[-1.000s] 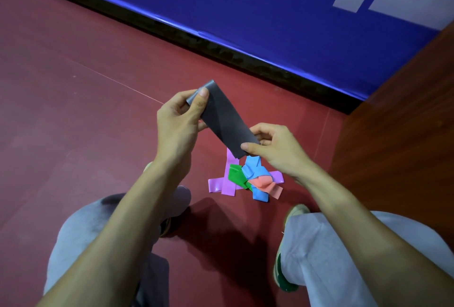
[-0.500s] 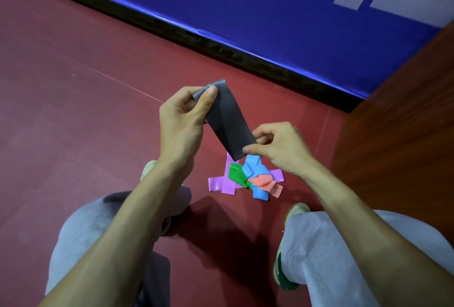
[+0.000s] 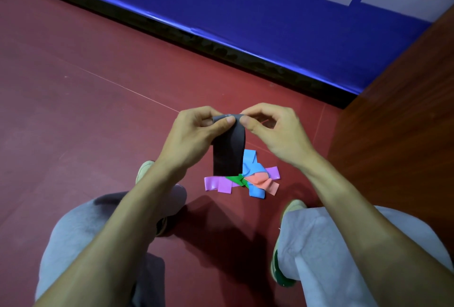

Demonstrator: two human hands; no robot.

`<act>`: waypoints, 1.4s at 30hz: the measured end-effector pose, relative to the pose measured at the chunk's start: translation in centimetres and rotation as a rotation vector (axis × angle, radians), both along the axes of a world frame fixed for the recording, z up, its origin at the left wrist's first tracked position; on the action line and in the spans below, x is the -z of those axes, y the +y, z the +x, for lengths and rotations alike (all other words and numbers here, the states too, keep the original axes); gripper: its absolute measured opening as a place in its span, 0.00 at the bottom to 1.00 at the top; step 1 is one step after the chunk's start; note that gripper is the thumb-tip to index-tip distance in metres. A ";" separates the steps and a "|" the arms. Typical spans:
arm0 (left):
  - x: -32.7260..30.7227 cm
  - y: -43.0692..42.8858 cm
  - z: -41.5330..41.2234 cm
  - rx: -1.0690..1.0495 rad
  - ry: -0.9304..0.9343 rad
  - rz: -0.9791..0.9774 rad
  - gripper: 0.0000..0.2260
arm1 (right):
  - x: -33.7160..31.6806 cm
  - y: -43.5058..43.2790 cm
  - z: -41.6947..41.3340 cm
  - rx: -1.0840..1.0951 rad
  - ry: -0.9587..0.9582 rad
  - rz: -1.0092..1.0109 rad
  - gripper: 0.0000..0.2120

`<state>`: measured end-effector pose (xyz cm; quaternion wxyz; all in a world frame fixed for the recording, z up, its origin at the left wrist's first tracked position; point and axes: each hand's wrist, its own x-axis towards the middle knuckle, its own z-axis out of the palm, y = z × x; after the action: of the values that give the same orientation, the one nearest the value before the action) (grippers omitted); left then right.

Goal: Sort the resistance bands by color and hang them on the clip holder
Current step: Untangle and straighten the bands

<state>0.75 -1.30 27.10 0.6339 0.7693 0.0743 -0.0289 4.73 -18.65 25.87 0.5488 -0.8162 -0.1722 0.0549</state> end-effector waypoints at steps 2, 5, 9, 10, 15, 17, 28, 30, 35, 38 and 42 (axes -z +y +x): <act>-0.1 -0.2 0.0 0.021 0.023 -0.037 0.09 | 0.1 -0.2 0.1 0.001 0.023 0.004 0.03; -0.2 -0.3 0.1 0.036 0.063 -0.099 0.07 | -0.1 -0.5 0.2 -0.008 0.050 0.012 0.07; -0.3 -0.6 -0.4 0.043 0.058 -0.144 0.04 | -0.9 -0.4 -0.2 -0.009 0.022 0.023 0.07; -0.4 -0.8 -0.8 0.035 0.042 -0.163 0.03 | -1.2 -0.4 -0.4 0.002 0.013 0.036 0.07; -2.5 -2.5 -3.7 0.014 -0.092 -0.248 0.06 | -4.2 -0.9 -2.8 0.072 -0.040 0.090 0.08; -4.6 -3.3 -4.9 0.031 -0.149 -0.267 0.07 | -6.9 -1.4 -3.8 0.098 -0.089 0.106 0.08; -19.1 -6.4 -8.3 0.270 -0.398 0.018 0.12 | -25.0 -3.7 -9.7 0.260 -0.346 0.179 0.05; -21.5 -7.2 -9.0 0.293 -0.406 0.015 0.13 | -28.1 -4.6 -11.1 0.301 -0.390 0.192 0.05; -26.2 -10.1 -10.5 0.331 -0.451 -0.001 0.10 | -34.3 -7.1 -13.7 0.379 -0.448 0.224 0.04; -28.6 -12.7 -11.4 0.334 -0.474 0.014 0.08 | -36.8 -9.3 -15.0 0.410 -0.473 0.229 0.05; -31.9 -17.0 -13.1 0.361 -0.456 0.049 0.09 | -39.6 -13.6 -17.1 0.473 -0.520 0.193 0.06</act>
<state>-12.33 -18.33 58.97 0.6000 0.7719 -0.2075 0.0343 -12.39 -32.27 65.44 0.5588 -0.7644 -0.1168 -0.2997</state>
